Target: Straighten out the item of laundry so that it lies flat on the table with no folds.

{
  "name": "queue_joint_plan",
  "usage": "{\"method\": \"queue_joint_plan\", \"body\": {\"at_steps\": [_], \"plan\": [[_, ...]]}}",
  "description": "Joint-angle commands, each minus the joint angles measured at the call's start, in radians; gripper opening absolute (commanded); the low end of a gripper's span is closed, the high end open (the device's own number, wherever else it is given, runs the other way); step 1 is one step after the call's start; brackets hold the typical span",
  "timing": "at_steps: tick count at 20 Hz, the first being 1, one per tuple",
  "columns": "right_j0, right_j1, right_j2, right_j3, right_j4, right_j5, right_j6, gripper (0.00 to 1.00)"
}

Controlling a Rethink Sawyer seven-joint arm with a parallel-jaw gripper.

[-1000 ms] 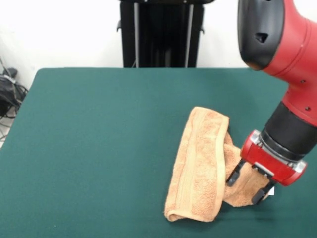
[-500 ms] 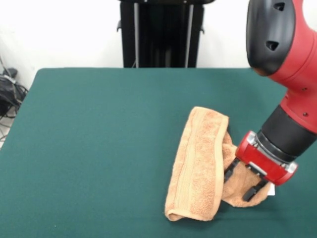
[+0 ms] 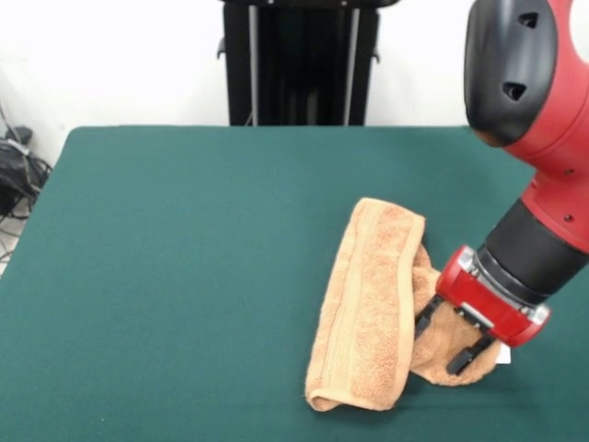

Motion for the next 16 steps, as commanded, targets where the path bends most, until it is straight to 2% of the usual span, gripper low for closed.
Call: {"method": "queue_joint_plan", "body": {"at_steps": [1,7,16], "plan": [[-0.005,0.072,0.006,0.027,0.024,0.125,0.347,1.0],[-0.004,0.081,-0.046,0.041,0.005,0.125,0.332,1.0],[-0.015,0.074,-0.034,0.137,-0.038,-0.042,0.256,1.0]]}}
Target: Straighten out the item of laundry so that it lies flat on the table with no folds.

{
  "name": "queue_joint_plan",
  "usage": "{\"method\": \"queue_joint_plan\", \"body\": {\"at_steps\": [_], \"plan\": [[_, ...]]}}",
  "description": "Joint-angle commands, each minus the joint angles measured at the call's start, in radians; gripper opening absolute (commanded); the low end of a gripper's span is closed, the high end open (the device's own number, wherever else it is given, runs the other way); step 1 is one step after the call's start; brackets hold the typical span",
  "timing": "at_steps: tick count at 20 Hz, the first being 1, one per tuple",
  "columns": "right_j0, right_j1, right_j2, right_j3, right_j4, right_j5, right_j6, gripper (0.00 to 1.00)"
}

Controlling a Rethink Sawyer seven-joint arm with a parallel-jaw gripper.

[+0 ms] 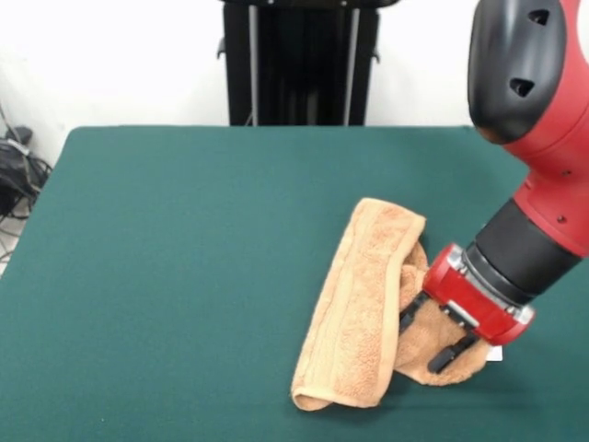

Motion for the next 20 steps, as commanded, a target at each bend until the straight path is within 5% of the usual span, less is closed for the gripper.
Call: {"method": "queue_joint_plan", "body": {"at_steps": [1,10,20], "plan": [[-0.026,0.038,0.04,0.159,-0.048,-0.075,0.242,1.0],[-0.058,-0.015,0.094,0.277,-0.121,-0.272,0.119,1.0],[-0.168,-0.18,0.222,0.405,-0.282,-0.382,-0.064,1.0]]}}
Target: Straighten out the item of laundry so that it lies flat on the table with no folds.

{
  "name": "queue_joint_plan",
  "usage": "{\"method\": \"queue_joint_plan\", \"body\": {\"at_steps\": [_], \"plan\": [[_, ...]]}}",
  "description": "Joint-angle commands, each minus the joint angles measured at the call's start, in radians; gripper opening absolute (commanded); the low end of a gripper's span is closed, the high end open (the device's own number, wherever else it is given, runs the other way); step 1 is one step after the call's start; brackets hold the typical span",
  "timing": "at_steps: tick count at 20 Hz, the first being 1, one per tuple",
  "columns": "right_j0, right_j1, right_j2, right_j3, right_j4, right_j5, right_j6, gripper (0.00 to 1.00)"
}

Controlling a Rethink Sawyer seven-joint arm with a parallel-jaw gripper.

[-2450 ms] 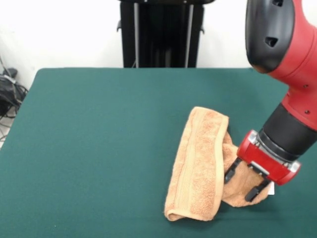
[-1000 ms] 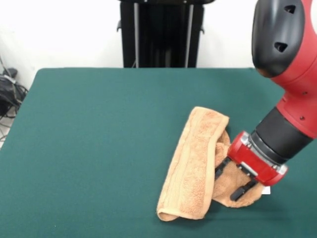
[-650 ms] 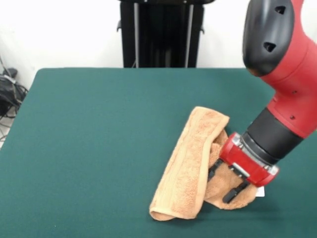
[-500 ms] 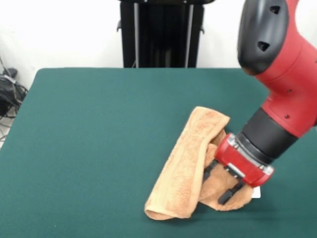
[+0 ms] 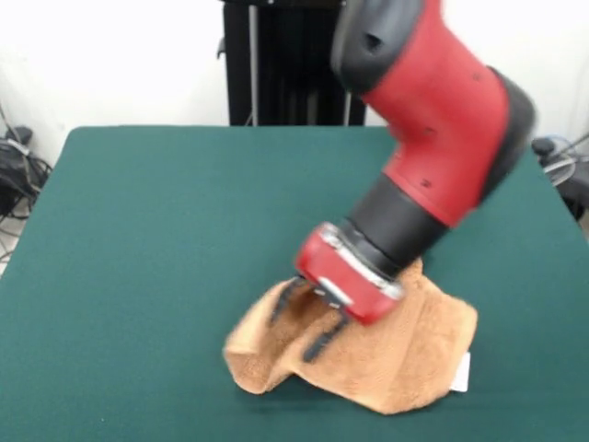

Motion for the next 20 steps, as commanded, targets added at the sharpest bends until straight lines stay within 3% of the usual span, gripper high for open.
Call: {"method": "queue_joint_plan", "body": {"at_steps": [1,11,15,20], "plan": [[-0.092,-0.111,0.208,0.195,-0.126,-0.02,-0.066,1.0],[-0.196,-0.286,0.351,0.304,-0.291,0.002,-0.14,1.0],[-0.26,-0.3,0.423,0.291,-0.363,-0.021,-0.167,1.0],[-0.277,-0.301,0.464,0.263,-0.412,-0.007,-0.132,1.0]]}}
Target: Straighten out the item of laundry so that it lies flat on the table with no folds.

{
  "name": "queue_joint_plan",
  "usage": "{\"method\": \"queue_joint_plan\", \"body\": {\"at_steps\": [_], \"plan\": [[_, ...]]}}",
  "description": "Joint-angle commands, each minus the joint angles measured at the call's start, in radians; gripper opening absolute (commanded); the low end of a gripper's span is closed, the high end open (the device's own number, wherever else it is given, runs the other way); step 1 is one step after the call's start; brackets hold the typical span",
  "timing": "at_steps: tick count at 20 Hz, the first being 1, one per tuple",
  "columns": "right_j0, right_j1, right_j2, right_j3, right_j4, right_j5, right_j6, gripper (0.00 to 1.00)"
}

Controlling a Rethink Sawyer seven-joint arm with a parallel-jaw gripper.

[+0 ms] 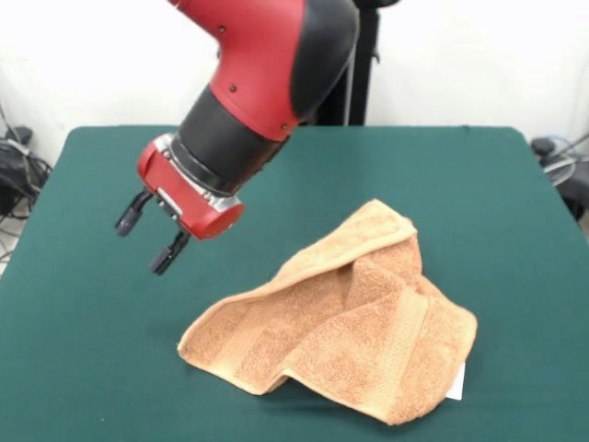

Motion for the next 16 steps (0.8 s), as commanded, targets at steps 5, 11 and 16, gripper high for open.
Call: {"method": "queue_joint_plan", "body": {"at_steps": [5,11,16], "plan": [[-0.068,-0.084,0.337,0.087,-0.111,0.042,-0.126,1.0],[-0.161,-0.173,0.457,0.1,-0.119,0.125,-0.193,1.0],[-0.173,-0.226,0.483,0.104,-0.128,0.213,-0.197,1.0]]}}
